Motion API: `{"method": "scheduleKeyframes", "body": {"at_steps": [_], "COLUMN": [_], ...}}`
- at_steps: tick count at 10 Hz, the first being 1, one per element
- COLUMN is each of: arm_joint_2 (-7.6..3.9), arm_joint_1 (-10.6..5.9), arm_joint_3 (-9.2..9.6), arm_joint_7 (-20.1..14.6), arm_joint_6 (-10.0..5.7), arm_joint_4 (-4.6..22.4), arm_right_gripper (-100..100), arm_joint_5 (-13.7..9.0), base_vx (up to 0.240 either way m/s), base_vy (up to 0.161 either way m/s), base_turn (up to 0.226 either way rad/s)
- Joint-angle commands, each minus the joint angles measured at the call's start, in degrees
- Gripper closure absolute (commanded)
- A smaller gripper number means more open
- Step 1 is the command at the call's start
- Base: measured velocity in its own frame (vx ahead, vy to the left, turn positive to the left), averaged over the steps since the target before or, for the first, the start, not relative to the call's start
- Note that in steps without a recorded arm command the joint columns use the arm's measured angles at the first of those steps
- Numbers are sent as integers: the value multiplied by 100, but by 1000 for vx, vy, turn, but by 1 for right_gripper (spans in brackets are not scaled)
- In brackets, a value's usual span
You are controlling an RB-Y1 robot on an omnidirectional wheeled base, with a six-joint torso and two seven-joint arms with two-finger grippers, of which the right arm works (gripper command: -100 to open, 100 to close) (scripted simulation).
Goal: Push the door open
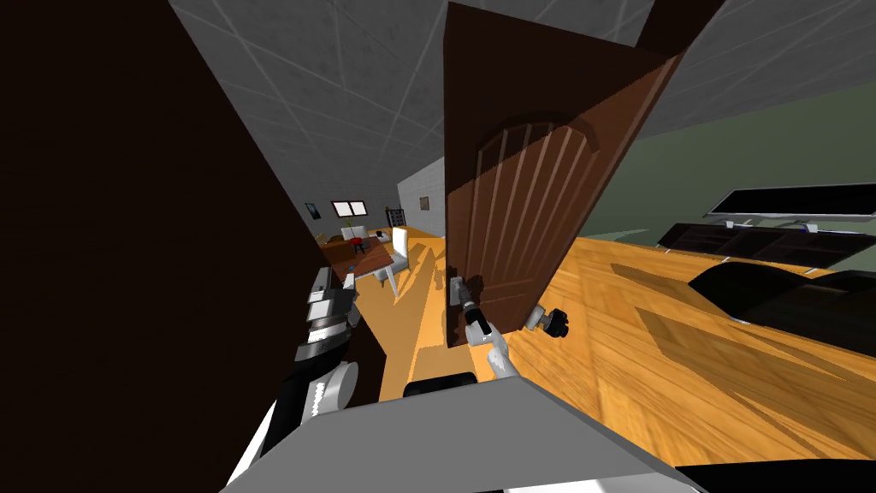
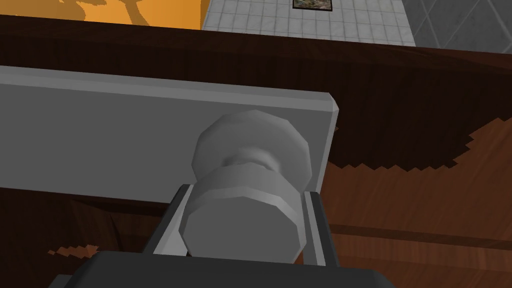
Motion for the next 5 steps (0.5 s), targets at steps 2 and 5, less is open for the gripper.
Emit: {"method": "scheduleKeyframes", "body": {"at_steps": [2, 5], "arm_joint_2": [-92, -176], "arm_joint_1": [-40, 0], "arm_joint_3": [33, 182], "arm_joint_7": [75, 209], "arm_joint_6": [-37, -1], "arm_joint_4": [-48, -100], "arm_right_gripper": [100, -100], "arm_joint_5": [-81, -183], "base_vx": [225, 142], "base_vy": [18, -35], "base_turn": [-185, -195]}}
